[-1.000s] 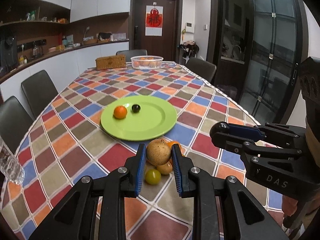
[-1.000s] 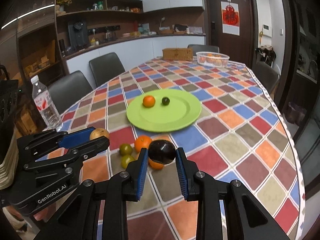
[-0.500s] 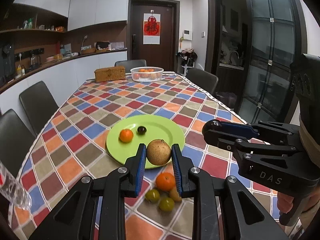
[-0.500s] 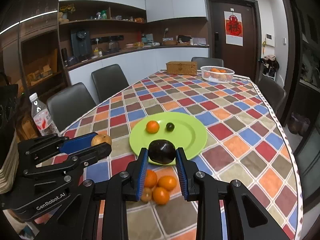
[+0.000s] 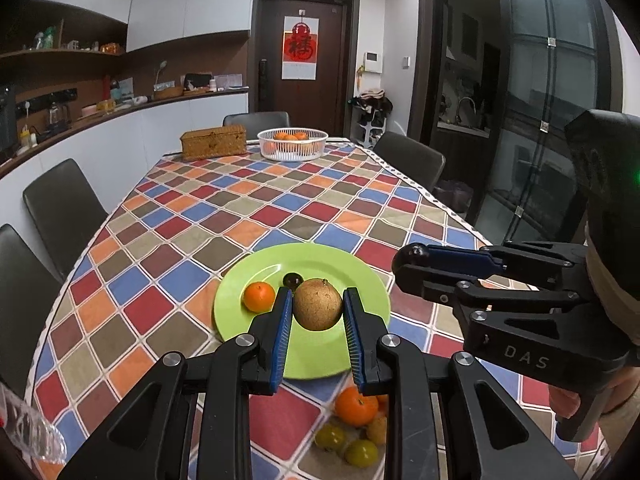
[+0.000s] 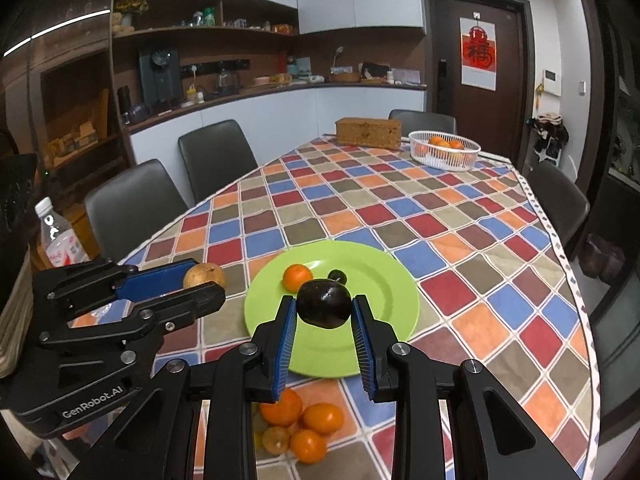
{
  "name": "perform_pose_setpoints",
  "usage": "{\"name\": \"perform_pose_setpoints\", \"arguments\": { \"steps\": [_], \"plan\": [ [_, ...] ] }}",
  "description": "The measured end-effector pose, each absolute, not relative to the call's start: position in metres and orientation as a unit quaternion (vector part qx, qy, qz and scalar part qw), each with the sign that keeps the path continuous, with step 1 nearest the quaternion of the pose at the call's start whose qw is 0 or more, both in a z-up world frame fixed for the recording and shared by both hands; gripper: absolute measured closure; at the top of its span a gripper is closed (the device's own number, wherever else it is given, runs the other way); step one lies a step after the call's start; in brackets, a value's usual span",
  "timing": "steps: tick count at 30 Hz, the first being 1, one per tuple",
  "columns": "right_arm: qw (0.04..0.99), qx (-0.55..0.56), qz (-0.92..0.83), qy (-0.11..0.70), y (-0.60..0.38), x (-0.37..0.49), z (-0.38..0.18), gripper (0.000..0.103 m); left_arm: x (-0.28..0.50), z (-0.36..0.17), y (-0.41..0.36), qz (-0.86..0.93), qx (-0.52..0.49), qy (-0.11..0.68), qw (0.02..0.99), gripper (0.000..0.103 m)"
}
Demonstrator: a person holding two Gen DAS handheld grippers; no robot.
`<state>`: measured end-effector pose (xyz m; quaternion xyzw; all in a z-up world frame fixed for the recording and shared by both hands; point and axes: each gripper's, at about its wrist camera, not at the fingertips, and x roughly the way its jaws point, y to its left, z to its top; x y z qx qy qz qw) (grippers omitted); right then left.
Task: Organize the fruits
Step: 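Carry tan fruit and plum onto the green plate and open both tools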
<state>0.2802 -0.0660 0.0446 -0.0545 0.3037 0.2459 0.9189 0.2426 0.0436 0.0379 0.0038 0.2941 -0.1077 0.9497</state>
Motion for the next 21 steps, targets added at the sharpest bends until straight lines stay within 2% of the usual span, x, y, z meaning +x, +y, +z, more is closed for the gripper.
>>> {"name": "perform_pose_setpoints", "arguments": {
  "steps": [21],
  "plan": [
    [0.871, -0.049, 0.234, 0.429, -0.048, 0.392, -0.01, 0.074, 0.348, -0.022, 0.064, -0.118, -0.057, 0.412, 0.902, 0.077]
  ]
}}
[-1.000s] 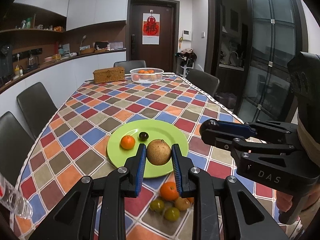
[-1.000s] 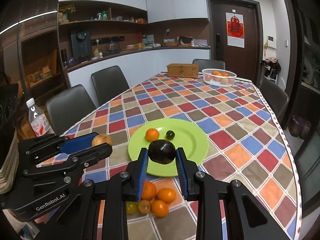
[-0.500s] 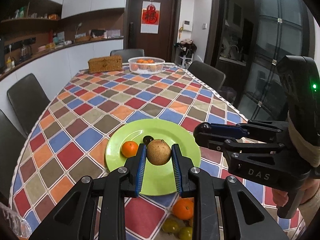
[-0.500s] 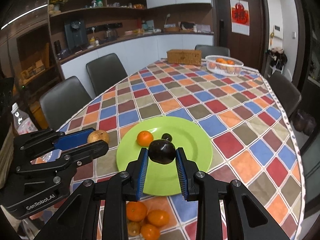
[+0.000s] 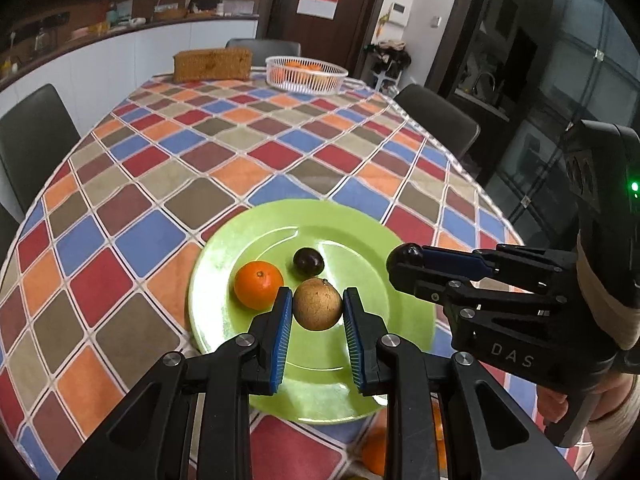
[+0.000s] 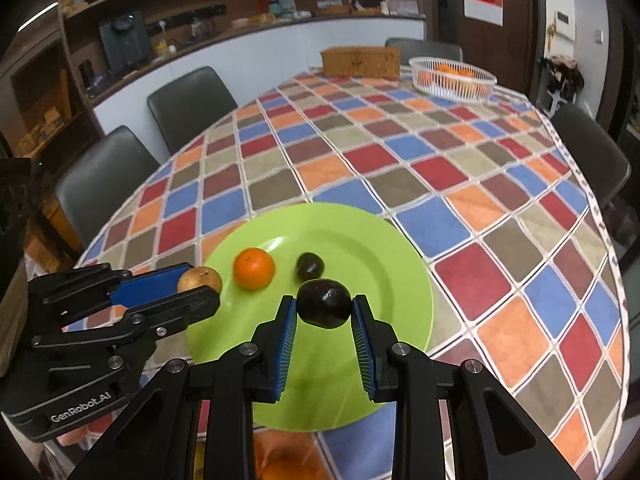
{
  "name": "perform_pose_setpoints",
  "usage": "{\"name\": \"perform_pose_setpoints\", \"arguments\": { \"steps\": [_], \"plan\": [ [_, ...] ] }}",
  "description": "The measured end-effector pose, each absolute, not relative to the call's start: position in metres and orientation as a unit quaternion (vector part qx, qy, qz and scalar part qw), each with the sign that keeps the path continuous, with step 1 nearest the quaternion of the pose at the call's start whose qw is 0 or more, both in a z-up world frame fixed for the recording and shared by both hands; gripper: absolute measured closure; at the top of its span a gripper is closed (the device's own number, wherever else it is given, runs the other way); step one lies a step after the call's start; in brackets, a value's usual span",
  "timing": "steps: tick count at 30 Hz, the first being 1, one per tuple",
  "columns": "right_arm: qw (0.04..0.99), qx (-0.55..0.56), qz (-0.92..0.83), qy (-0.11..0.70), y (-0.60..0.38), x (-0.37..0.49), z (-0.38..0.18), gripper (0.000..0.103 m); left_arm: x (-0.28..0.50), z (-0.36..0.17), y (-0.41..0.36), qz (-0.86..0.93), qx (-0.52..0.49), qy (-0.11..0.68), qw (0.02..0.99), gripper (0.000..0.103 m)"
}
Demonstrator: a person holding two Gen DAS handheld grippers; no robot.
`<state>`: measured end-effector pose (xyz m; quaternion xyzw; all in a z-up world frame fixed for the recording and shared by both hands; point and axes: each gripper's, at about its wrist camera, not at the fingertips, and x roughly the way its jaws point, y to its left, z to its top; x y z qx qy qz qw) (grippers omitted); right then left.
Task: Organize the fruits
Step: 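Carry tan fruit and plum onto the green plate and open both tools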
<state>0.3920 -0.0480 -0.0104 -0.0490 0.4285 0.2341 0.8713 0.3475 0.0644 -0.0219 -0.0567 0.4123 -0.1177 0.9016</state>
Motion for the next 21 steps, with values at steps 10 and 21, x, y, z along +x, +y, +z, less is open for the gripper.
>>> {"name": "perform_pose_setpoints", "arguments": {
  "steps": [10, 21],
  "plan": [
    [0.862, -0.037, 0.221, 0.455, -0.051, 0.409, -0.034, 0.073, 0.362, -0.039, 0.064, -0.108, -0.044, 0.429, 0.896, 0.077],
    [0.875, -0.025, 0.214, 0.434, -0.065, 0.387, -0.023, 0.063, 0.332, -0.016, 0.065, -0.084, -0.008, 0.398, 0.914, 0.066]
  ]
}}
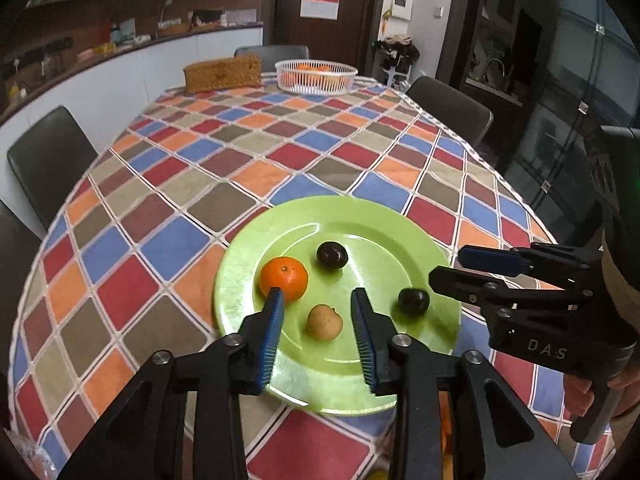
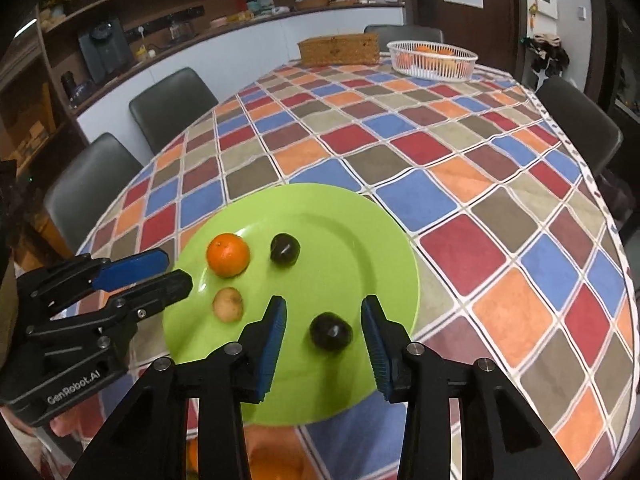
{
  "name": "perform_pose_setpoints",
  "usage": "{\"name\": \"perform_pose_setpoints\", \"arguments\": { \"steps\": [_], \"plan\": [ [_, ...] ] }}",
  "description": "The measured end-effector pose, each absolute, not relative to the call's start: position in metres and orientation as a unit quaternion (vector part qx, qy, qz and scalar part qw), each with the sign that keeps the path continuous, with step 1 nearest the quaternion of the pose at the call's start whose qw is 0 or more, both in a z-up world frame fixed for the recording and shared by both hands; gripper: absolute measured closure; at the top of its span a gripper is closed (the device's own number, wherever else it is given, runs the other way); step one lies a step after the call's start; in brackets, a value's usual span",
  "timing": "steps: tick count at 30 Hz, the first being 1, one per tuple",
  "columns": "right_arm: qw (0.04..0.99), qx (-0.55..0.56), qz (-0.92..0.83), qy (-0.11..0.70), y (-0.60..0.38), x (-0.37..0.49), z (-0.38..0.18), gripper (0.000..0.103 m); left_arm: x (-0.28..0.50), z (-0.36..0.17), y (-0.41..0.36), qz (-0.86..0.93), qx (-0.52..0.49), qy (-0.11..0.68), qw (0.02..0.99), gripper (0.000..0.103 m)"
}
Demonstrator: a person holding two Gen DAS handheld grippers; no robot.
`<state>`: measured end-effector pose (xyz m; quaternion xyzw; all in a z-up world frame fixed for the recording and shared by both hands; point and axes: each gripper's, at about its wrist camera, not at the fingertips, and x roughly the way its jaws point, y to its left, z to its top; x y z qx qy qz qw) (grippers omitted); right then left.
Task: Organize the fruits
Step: 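Carry tan fruit and plum onto the green plate and open both tools, then withdraw both open tools from the plate back toward the fruit pile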
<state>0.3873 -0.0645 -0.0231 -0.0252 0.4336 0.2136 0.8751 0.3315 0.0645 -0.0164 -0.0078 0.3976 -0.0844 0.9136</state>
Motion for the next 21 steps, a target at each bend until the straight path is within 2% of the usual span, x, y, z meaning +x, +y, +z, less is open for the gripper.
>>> {"name": "perform_pose_setpoints", "arguments": {
  "steps": [8, 16, 21],
  "plan": [
    [0.898, -0.034, 0.215, 0.382, -0.076, 0.342, 0.009, 0.055, 0.288, 0.015, 0.058, -0.086, 0.004, 0.355, 0.931, 0.06],
    [0.918, -0.032, 0.223, 0.327, -0.083, 0.295, 0.041, 0.046, 0.239, 0.04, 0.054, -0.083, 0.001, 0.317, 0.945, 0.041],
    [0.925, -0.029, 0.222, 0.306, -0.089, 0.268, 0.047, 0.042, 0.213, 0.043, 0.05, -0.08, 0.002, 0.307, 0.948, 0.037]
  ]
}}
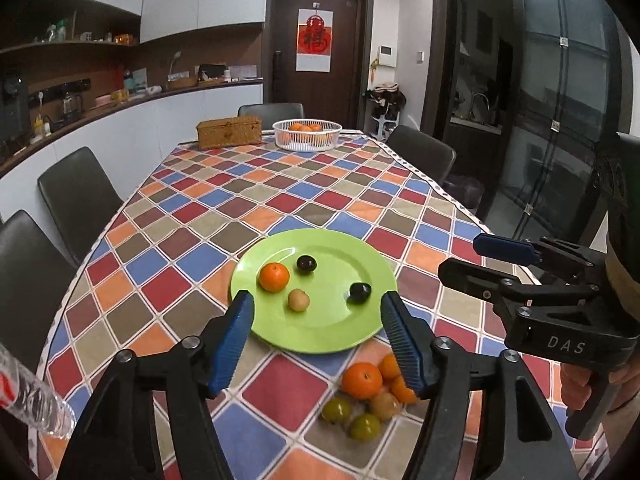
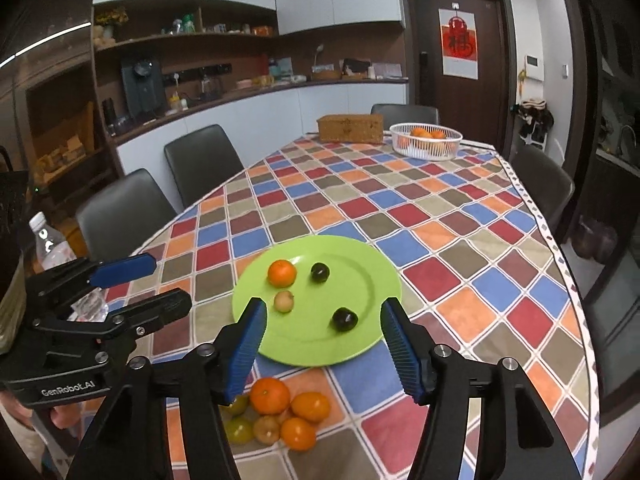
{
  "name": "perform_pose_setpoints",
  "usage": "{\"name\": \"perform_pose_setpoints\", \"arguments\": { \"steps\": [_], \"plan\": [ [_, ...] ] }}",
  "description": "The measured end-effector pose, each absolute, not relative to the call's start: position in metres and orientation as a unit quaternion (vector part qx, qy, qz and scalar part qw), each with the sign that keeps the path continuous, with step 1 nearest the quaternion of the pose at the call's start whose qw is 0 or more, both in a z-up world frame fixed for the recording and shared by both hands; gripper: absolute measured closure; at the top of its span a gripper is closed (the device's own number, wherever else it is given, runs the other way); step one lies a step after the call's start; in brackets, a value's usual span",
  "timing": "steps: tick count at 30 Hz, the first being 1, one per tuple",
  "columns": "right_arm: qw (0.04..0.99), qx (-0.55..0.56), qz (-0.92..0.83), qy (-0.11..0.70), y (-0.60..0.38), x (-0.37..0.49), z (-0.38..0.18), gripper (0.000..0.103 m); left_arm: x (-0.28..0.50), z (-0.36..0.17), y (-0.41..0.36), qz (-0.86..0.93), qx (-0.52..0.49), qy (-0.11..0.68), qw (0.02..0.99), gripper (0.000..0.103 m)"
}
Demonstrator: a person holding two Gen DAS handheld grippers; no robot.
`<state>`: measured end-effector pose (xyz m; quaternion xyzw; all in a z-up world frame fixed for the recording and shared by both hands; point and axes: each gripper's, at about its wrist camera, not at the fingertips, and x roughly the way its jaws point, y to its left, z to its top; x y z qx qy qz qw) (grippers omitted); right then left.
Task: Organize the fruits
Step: 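Withdraw both open tools from the plate back toward the fruit pile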
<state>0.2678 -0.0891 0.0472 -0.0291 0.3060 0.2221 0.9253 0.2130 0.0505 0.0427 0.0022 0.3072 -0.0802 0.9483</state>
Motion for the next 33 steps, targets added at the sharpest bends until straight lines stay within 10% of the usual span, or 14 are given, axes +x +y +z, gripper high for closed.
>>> {"name": "perform_pose_setpoints", "arguments": {
  "steps": [33],
  "plan": [
    [0.898, -0.178, 0.251, 0.314, -0.085, 0.185, -0.019, 0.043, 0.138, -0.027, 0.014, -0.109, 0.095, 0.308, 0.94, 0.033]
  ]
}}
